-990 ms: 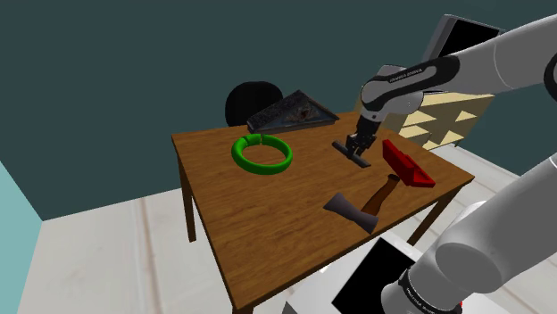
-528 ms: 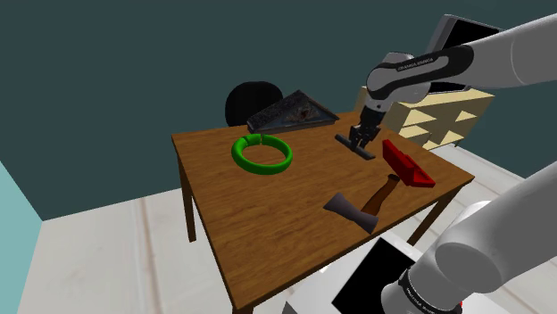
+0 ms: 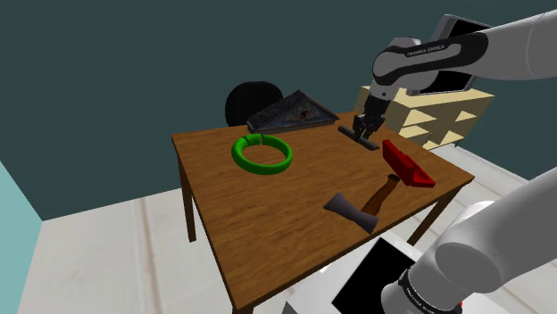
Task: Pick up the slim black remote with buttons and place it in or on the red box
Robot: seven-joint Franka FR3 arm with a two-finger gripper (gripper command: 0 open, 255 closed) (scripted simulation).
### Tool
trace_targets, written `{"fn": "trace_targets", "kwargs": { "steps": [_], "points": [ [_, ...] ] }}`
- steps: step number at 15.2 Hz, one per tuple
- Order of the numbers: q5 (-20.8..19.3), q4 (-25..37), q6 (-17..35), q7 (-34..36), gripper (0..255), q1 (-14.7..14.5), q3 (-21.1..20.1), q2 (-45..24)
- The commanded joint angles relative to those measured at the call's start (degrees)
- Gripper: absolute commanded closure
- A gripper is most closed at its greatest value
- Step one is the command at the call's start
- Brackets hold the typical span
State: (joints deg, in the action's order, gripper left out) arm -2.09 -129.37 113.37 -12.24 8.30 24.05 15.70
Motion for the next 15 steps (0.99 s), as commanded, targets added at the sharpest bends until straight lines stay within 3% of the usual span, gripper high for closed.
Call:
{"fn": "trace_targets", "kwargs": {
  "steps": [1, 4, 15],
  "points": [
    [-0.16, 1.13, -1.69, 0.31, 255, -0.01, -0.24, 0.59],
    [-0.26, 2.84, -3.86, 0.55, 255, -0.02, -0.46, 1.09],
    [-3.39, 4.47, -4.83, -14.73, 255, 6.11, 10.04, 0.51]
  ]
}}
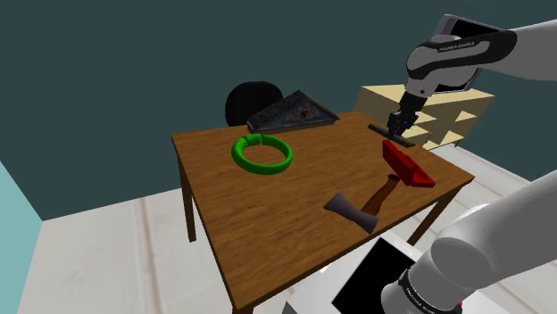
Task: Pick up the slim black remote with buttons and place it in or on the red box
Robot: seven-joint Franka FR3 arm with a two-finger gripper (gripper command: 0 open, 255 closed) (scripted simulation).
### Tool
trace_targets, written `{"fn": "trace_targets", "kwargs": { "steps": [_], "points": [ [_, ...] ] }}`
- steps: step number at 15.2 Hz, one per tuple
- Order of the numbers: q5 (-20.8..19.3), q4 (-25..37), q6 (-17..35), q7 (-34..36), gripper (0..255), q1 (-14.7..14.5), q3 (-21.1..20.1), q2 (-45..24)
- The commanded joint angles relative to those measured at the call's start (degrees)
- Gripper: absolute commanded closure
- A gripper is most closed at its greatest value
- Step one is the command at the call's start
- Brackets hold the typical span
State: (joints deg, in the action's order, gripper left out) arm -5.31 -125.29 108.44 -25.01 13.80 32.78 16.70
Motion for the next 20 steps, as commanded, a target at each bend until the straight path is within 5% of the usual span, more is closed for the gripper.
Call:
{"fn": "trace_targets", "kwargs": {
  "steps": [1, 10, 20],
  "points": [
    [-0.22, 0.91, 0.03, -3.51, 255, 1.06, 2.37, -0.97],
    [2.69, 8.4, -0.63, -18.99, 255, 4.58, 12.52, -9.09],
    [4.78, 2.93, 7.0, -20.93, 255, 4.65, 13.53, -12.13]
  ]
}}
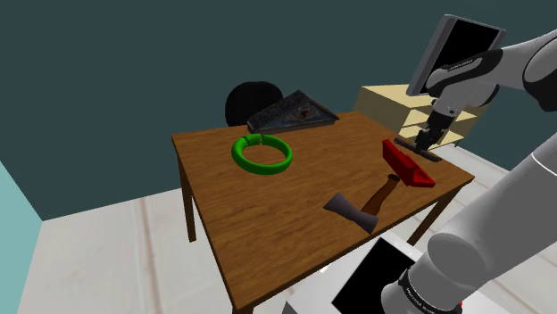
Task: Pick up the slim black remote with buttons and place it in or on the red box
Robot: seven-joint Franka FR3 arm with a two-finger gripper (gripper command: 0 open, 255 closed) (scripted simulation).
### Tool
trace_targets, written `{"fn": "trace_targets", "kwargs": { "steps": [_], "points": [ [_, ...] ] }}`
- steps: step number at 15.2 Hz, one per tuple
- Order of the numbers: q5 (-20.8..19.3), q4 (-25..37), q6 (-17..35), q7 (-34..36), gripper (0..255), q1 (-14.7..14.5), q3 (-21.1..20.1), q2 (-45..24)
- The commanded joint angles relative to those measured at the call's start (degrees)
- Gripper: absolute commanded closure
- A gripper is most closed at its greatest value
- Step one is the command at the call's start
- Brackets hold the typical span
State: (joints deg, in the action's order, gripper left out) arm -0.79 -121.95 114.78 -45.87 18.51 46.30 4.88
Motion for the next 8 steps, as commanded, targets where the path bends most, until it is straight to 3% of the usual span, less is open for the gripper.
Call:
{"fn": "trace_targets", "kwargs": {
  "steps": [1, 8],
  "points": [
    [0.56, -0.88, 1.42, -0.33, 255, -0.06, 0.11, -0.71],
    [0.69, -1.07, 1.72, -0.44, 255, -0.06, 0.15, -0.88]
  ]
}}
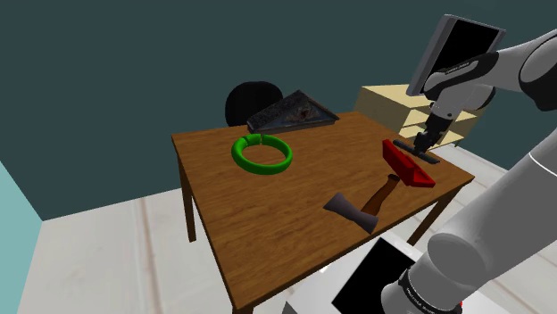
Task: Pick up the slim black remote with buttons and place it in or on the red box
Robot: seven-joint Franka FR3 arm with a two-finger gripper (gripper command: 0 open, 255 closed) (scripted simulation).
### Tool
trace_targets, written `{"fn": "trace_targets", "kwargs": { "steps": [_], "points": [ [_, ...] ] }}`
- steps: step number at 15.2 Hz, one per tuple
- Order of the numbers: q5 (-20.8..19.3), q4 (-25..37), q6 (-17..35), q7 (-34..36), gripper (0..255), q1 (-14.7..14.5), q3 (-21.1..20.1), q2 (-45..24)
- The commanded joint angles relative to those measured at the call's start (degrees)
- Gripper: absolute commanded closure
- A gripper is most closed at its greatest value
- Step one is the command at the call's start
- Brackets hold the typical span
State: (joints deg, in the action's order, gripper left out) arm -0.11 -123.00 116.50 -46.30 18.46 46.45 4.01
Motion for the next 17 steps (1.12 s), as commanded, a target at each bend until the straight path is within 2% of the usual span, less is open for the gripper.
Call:
{"fn": "trace_targets", "kwargs": {
  "steps": [1, 2, 7, 11, 17],
  "points": [
    [0.01, -0.02, 0.0, -0.01, 255, -0.01, 0.0, -0.01],
    [0.0, -0.02, 0.0, -0.01, 0, -0.01, -0.01, -0.01],
    [0.0, -0.01, -0.01, -0.01, 0, -0.01, 0.0, -0.01],
    [-1.7, 5.6, -7.28, 1.32, 0, -0.01, -0.57, 2.35],
    [-1.7, 5.6, -7.28, 1.32, 0, 0.0, -0.58, 2.35]
  ]
}}
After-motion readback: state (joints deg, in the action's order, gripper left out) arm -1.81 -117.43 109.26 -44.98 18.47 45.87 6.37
